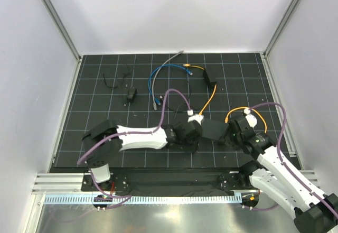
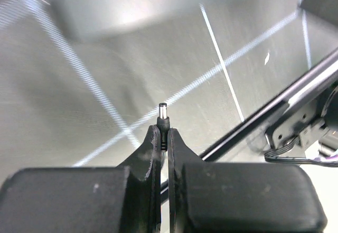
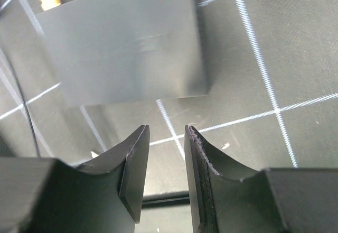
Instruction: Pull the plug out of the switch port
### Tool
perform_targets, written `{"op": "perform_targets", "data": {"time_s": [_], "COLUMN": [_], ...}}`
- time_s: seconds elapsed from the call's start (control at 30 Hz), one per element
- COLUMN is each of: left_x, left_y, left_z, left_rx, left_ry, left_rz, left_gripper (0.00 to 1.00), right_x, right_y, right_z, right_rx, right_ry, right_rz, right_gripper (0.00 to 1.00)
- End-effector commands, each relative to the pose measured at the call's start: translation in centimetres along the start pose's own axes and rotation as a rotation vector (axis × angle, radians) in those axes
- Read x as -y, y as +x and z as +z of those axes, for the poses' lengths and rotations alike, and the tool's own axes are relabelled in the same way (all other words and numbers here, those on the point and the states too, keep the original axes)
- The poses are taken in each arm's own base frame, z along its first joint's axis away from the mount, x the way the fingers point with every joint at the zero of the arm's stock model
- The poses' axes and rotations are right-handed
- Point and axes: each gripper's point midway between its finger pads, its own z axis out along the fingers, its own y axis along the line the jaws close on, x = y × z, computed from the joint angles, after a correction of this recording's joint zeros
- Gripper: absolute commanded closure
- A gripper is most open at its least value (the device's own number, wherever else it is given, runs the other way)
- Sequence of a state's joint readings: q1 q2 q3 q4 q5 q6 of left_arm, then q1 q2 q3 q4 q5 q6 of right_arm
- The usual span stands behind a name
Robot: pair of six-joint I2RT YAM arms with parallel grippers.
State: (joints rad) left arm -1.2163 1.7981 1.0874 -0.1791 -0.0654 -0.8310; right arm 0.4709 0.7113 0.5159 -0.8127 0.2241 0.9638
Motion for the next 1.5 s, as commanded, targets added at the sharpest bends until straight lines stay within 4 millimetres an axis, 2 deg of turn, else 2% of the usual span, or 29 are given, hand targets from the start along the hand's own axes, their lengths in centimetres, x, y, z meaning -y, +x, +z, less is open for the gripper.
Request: {"op": "perform_targets", "data": {"time_s": [0.0,0.03,0.07,0.1,0.17,0.2,0.27,0.3,0.33,0.37,0.4,0.47,0.5,0.57,0.6,0.63,0.7,0.77,0.8,0.83,0.9,0.93,0.97,1.07,1.1,1.2,1.37,1.47], "left_x": [-2.0,-2.6,-2.3,-3.4,-3.7,-4.5,-5.0,-5.2,-5.2,-5.2,-5.1,-4.9,-4.7,-4.6,-5.1,-4.8,-5.5,-6.1,-6.5,-6.6,-7.4,-8.0,-8.4,-9.6,-10.6,-12.3,-15.2,-16.8], "left_y": [-6.0,-6.5,-8.0,-9.4,-11.8,-13.2,-14.6,-16.6,-17.3,-18.2,-19.8,-21.4,-22.9,-24.2,-24.6,-26.0,-27.4,-28.9,-29.2,-29.5,-30.6,-30.4,-31.3,-31.7,-31.9,-32.4,-33.2,-33.4], "left_z": [-3.9,-4.4,-5.3,-5.8,-7.2,-7.7,-8.4,-9.1,-9.4,-9.7,-9.9,-10.3,-10.3,-10.2,-9.5,-10.0,-9.9,-9.2,-8.7,-7.8,-7.1,-5.6,-5.7,-4.0,-2.8,-0.9,1.3,2.4], "left_rx": [0.111,0.098,0.123,0.141,0.180,0.203,0.215,0.245,0.253,0.262,0.273,0.274,0.280,0.282,0.267,0.294,0.310,0.318,0.311,0.300,0.310,0.282,0.297,0.279,0.269,0.262,0.258,0.252], "left_ry": [-0.076,-0.081,-0.066,-0.081,-0.079,-0.090,-0.090,-0.082,-0.076,-0.068,-0.038,-0.015,0.005,0.016,0.015,0.028,0.030,0.043,0.048,0.080,0.094,0.100,0.104,0.107,0.099,0.086,0.054,0.036], "left_rz": [0.013,0.010,0.001,-0.021,-0.023,-0.042,-0.041,-0.057,-0.062,-0.069,-0.077,-0.092,-0.098,-0.101,-0.113,-0.113,-0.129,-0.136,-0.140,-0.144,-0.160,-0.172,-0.174,-0.190,-0.205,-0.220,-0.248,-0.264], "left_gripper": [1.00,1.00,1.00,1.00,1.00,1.00,1.00,1.00,1.00,1.00,1.00,1.00,1.00,1.00,1.00,1.00,1.00,1.00,1.00,1.00,1.00,1.00,1.00,1.00,1.00,1.00,0.95,0.89], "right_x": [-1.3,-1.5,-1.7,-2.1,-3.3,-4.3,-5.6,-6.6,-7.9,-8.5,-9.6,-11.3,-12.5,-13.4,-13.8,-14.9,-14.9,-15.6,-15.5,-15.4,-15.1,-14.9,-14.9,-14.7,-14.8,-14.9,-14.5,-13.3], "right_y": [-0.2,0.1,0.2,0.0,-0.5,-1.0,-1.8,-2.3,-3.1,-3.2,-3.5,-4.8,-5.6,-6.3,-6.3,-7.2,-8.7,-9.9,-11.2,-11.6,-12.5,-13.2,-13.4,-14.1,-14.4,-14.9,-15.2,-15.2], "right_z": [-1.2,-1.0,-1.0,-1.0,-1.1,-1.2,-1.3,-1.4,-1.8,-1.4,-1.4,-1.6,-1.3,-0.9,0.0,-0.3,0.3,0.7,1.0,1.6,2.0,2.5,2.7,3.8,4.0,4.8,5.9,6.4], "right_rx": [-0.034,-0.054,-0.069,-0.068,-0.065,-0.052,-0.044,-0.035,-0.020,-0.034,-0.035,-0.023,-0.028,-0.036,-0.071,-0.066,-0.065,-0.074,-0.060,-0.070,-0.070,-0.069,-0.073,-0.088,-0.090,-0.100,-0.119,-0.125], "right_ry": [-0.053,-0.049,-0.050,-0.060,-0.091,-0.123,-0.152,-0.180,-0.210,-0.208,-0.235,-0.257,-0.256,-0.258,-0.257,-0.279,-0.265,-0.284,-0.285,-0.279,-0.264,-0.254,-0.259,-0.255,-0.260,-0.258,-0.237,-0.206], "right_rz": [-0.092,-0.094,-0.094,-0.091,-0.113,-0.117,-0.145,-0.150,-0.153,-0.175,-0.181,-0.207,-0.217,-0.241,-0.241,-0.241,-0.222,-0.198,-0.169,-0.158,-0.146,-0.141,-0.136,-0.124,-0.120,-0.114,-0.113,-0.102], "right_gripper": [0.59,0.59,0.59,0.59,0.57,0.57,0.53,0.52,0.48,0.47,0.43,0.40,0.39,0.38,0.37,0.37,0.36,0.36,0.36,0.36,0.36,0.36,0.35,0.35,0.35,0.35,0.35,0.35]}}
